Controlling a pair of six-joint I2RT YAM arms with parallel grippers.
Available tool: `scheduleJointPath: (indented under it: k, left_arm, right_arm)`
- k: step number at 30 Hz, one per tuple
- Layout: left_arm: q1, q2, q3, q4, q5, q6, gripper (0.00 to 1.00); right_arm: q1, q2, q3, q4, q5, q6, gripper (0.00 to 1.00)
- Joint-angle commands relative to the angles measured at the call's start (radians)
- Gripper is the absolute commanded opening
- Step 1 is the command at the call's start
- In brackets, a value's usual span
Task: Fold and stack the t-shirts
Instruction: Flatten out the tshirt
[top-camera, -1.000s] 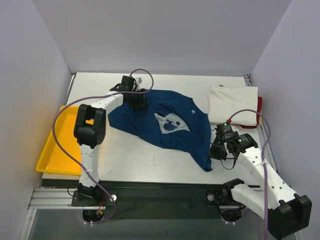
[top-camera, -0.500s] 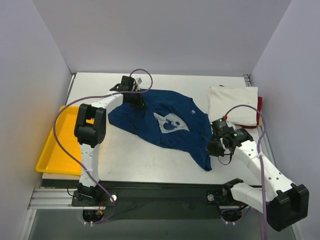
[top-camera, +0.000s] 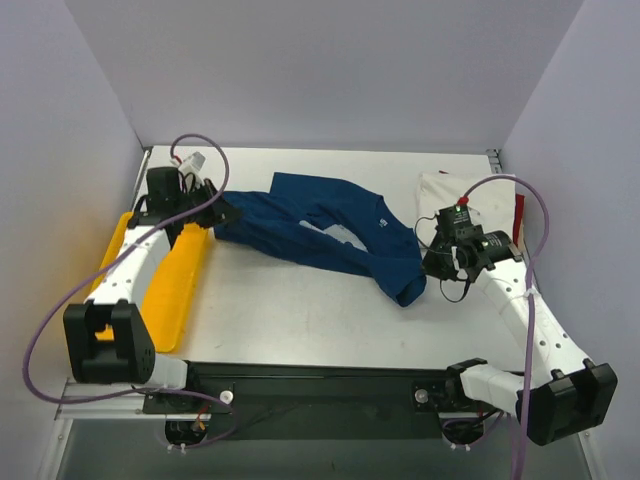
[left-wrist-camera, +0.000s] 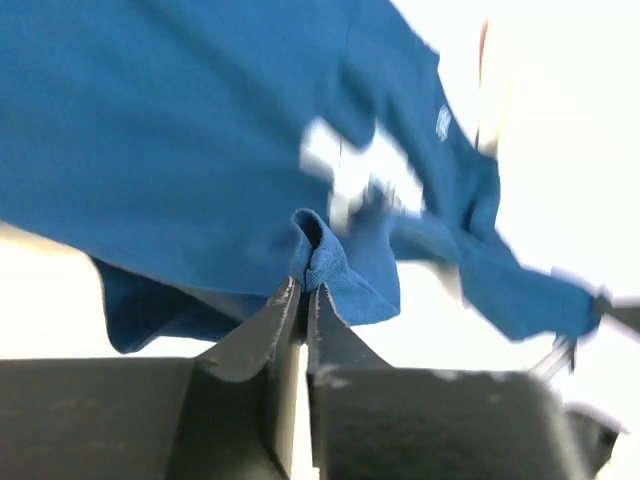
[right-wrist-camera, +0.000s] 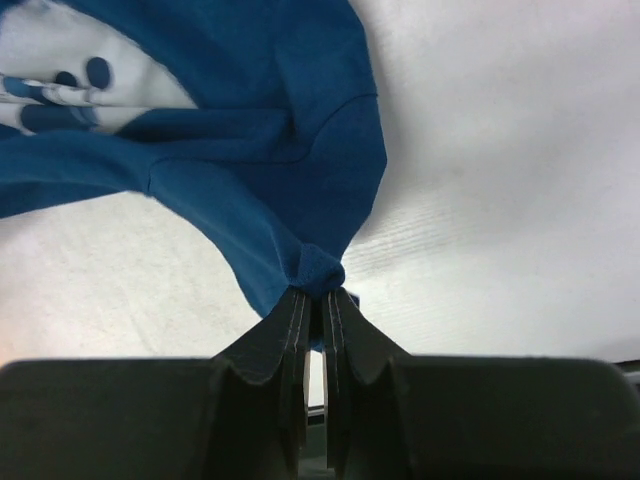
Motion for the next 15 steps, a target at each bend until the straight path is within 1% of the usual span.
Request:
scheduleJointPath:
  k: [1, 2, 3, 4, 5, 6, 8, 9, 10, 11, 15]
  left_arm:
    - [-0.016, -0.173, -0.193, -0.148, 0.007, 0.065, 0.16]
    - [-0.016, -0.214, -0.228, -0.189, -0.013, 0.069, 0.21]
    - [-0.016, -0.252, -0.292, -0.285, -0.024, 0.082, 0.35]
    - [-0.017, -0.324, -0.317, -0.341, -0.042, 0.086, 0.40]
    - [-0.016, -0.356, -0.336, -0.393, -0.083, 0.100, 0.46]
    - [-0.024, -0.379, -0.342, -0.519, -0.118, 0.115, 0.50]
    - [-0.036, -0.395, -0.340, -0.603, -0.201, 0.134, 0.54]
    - [-0.042, -0.404, -0.336, -0.634, -0.214, 0.137, 0.56]
    - [-0.047, -0.416, -0.337, -0.628, -0.218, 0.131, 0.59]
    - [-0.047, -0.424, -0.339, -0.617, -0.217, 0.103, 0.61]
    - [-0.059, -0.463, -0.382, -0.466, -0.189, 0.001, 0.66]
  right_arm:
    - [-0.019, 0.020, -0.071, -0.057, 0.022, -0.024, 0.00]
    - [-0.021, 0.023, -0.093, -0.057, 0.022, -0.021, 0.00]
    - [-0.024, 0.024, -0.133, -0.056, 0.021, -0.018, 0.00]
    - [-0.026, 0.030, -0.150, -0.054, 0.021, -0.015, 0.00]
    - [-0.027, 0.033, -0.165, -0.054, 0.021, -0.012, 0.00]
    - [-0.027, 0.036, -0.185, -0.054, 0.019, -0.012, 0.00]
    - [-0.032, 0.047, -0.196, -0.050, 0.009, -0.024, 0.00]
    - [-0.033, 0.053, -0.196, -0.050, 0.007, -0.032, 0.00]
    - [-0.032, 0.067, -0.188, -0.048, 0.004, -0.039, 0.00]
    - [-0.032, 0.073, -0.182, -0.048, 0.002, -0.050, 0.00]
    - [-0.033, 0.099, -0.149, -0.047, -0.008, -0.081, 0.00]
